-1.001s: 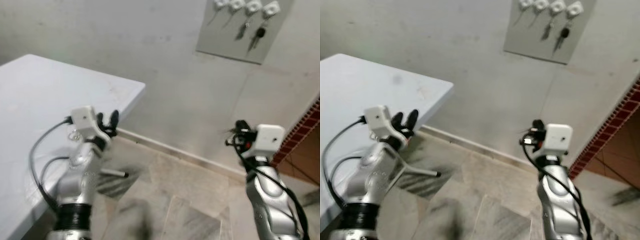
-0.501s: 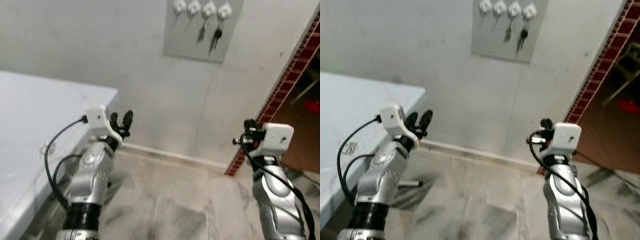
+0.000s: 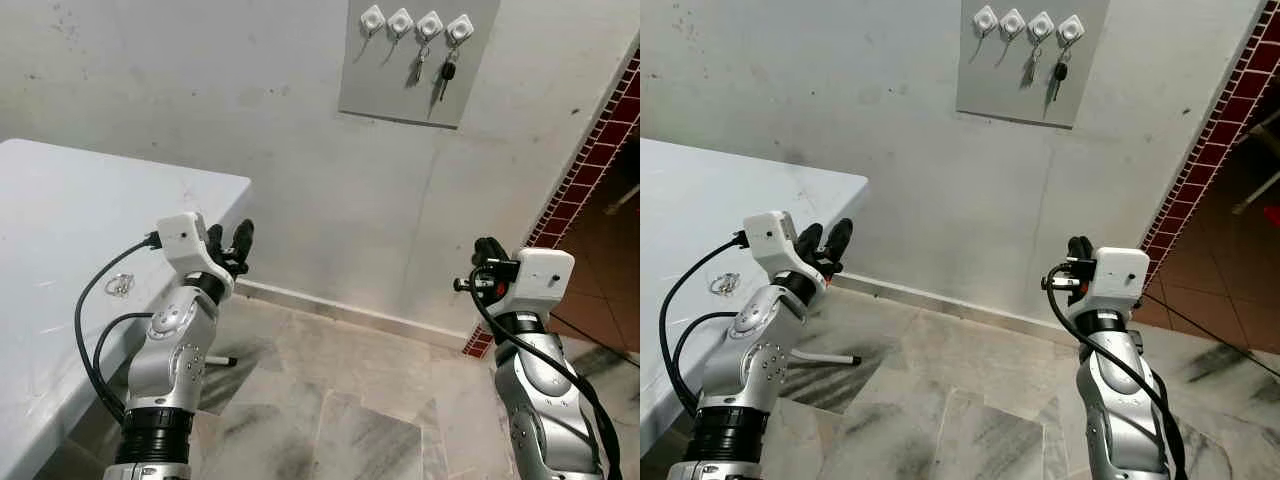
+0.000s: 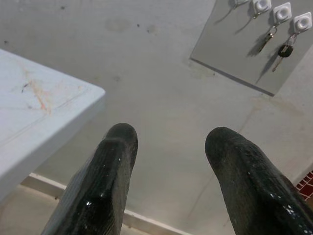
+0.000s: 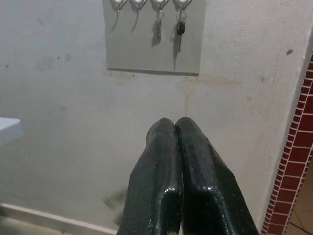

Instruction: Hang keys on a hook

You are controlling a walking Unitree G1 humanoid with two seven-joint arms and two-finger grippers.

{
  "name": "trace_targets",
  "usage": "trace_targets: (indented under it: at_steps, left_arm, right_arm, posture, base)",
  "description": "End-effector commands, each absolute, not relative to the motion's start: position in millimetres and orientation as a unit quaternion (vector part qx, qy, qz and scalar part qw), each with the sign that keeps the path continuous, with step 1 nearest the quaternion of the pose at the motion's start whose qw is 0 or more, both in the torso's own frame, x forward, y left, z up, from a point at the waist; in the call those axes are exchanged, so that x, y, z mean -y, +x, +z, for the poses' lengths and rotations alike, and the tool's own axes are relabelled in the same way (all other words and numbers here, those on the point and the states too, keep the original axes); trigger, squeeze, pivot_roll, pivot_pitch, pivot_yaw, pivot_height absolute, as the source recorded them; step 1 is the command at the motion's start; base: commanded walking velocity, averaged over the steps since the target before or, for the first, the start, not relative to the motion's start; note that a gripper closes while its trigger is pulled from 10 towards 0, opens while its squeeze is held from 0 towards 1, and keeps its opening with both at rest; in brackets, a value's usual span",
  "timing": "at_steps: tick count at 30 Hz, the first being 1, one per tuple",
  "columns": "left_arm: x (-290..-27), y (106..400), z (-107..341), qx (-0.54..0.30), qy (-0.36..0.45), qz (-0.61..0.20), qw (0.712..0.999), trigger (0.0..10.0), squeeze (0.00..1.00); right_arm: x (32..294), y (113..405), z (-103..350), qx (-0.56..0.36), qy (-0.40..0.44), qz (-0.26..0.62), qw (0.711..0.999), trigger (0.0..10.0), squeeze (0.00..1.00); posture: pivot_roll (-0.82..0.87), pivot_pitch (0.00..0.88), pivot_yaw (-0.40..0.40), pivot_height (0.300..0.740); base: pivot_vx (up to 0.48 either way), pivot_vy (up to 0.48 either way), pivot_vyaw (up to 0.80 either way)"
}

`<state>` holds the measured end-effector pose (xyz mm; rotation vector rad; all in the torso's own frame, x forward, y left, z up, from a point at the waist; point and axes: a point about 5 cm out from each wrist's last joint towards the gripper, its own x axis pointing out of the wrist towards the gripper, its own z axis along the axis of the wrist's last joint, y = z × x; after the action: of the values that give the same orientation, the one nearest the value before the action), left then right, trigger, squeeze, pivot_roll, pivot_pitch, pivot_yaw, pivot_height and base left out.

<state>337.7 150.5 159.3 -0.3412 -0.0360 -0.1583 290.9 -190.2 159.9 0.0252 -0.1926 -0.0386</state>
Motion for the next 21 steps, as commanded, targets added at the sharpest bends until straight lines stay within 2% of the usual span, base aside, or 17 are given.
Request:
trace_targets:
  at_steps: [1,21]
  left_arm:
    - [-148.6,337.5,164.5,0.024,-0.169,-0.089,0.981,10.0,0.0]
    - [-146.8,335.1,161.2,0.015,-0.178,-0.089,0.98,10.0,0.0]
  right_arm:
    - [192.3,289.1,165.6,0.11,0.014,-0.025,0.994,10.0,0.0]
    - [192.3,286.6,165.7,0.109,0.014,-0.024,0.994,10.0,0.0]
  posture:
    - [0.02,0.068,-0.007,0.74]
    - [0.02,0.075,-0.009,0.74]
  base:
    - [0.345,0.0,0.0]
    - [0.339,0.0,0.0]
